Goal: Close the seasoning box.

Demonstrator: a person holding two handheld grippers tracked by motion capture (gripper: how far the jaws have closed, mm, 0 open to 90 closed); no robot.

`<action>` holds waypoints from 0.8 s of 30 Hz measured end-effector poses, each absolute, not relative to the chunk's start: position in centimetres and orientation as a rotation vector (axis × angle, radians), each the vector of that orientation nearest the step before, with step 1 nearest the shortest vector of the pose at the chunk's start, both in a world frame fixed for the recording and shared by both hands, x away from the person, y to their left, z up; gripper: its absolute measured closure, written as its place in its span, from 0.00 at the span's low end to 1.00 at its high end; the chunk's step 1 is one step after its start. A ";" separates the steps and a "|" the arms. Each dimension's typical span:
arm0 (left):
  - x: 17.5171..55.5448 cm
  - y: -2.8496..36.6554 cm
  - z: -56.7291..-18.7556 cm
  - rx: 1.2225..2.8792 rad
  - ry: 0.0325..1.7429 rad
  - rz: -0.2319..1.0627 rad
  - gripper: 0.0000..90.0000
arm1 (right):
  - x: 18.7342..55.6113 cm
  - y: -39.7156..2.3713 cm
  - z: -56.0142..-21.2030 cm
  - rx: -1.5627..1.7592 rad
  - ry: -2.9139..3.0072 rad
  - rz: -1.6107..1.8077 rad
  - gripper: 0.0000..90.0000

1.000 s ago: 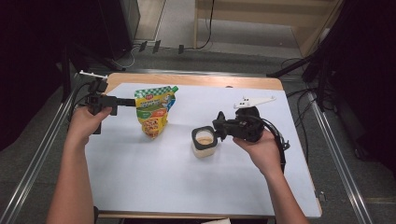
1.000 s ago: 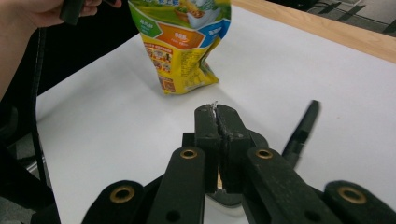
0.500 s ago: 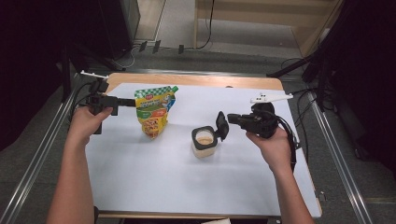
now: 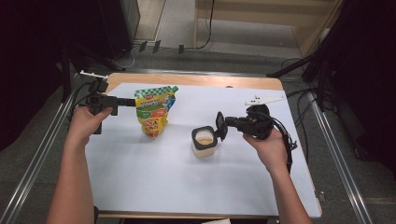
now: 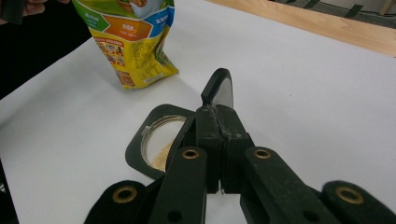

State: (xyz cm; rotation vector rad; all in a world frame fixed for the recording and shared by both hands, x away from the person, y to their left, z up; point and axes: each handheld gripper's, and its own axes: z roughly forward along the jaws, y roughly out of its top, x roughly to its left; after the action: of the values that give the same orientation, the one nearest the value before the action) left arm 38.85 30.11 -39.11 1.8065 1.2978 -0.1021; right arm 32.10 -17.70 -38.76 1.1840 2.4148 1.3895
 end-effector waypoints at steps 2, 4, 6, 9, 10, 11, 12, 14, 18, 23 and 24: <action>38.9 30.1 -39.1 1.807 1.297 -0.101 0.44 | 32.1 -17.5 -38.9 1.181 2.423 1.390 1.00; 38.8 30.1 -39.1 1.807 1.297 -0.100 0.44 | 32.1 -17.3 -39.0 1.180 2.433 1.390 1.00; 38.8 30.1 -39.1 1.807 1.297 -0.100 0.44 | 32.1 -17.1 -39.3 1.179 2.441 1.401 1.00; 38.8 30.1 -39.1 1.806 1.296 -0.101 0.44 | 32.3 -16.8 -39.6 1.185 2.453 1.428 1.00; 38.8 30.1 -39.1 1.805 1.296 -0.100 0.44 | 32.3 -16.7 -39.8 1.188 2.457 1.426 1.00; 38.8 30.2 -39.1 1.807 1.294 -0.101 0.44 | 32.3 -16.6 -39.9 1.185 2.461 1.421 1.00; 38.8 30.2 -39.1 1.806 1.295 -0.101 0.44 | 32.3 -16.5 -40.0 1.182 2.465 1.417 1.00; 38.8 30.1 -39.1 1.806 1.296 -0.102 0.44 | 32.3 -16.2 -40.1 1.180 2.469 1.419 1.00; 38.9 30.1 -39.1 1.808 1.297 -0.103 0.44 | 32.2 -15.8 -40.2 1.168 2.476 1.423 1.00; 38.9 30.1 -39.1 1.808 1.298 -0.104 0.44 | 32.0 -15.3 -40.4 1.132 2.466 1.440 1.00; 38.9 30.1 -39.1 1.807 1.296 -0.103 0.44 | 31.9 -15.1 -40.4 1.126 2.465 1.439 1.00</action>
State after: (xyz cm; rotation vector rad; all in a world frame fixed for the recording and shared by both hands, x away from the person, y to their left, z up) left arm 38.87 30.08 -39.14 1.8070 1.2959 -0.1028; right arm 31.91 -15.11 -40.37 1.1258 2.4648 1.4388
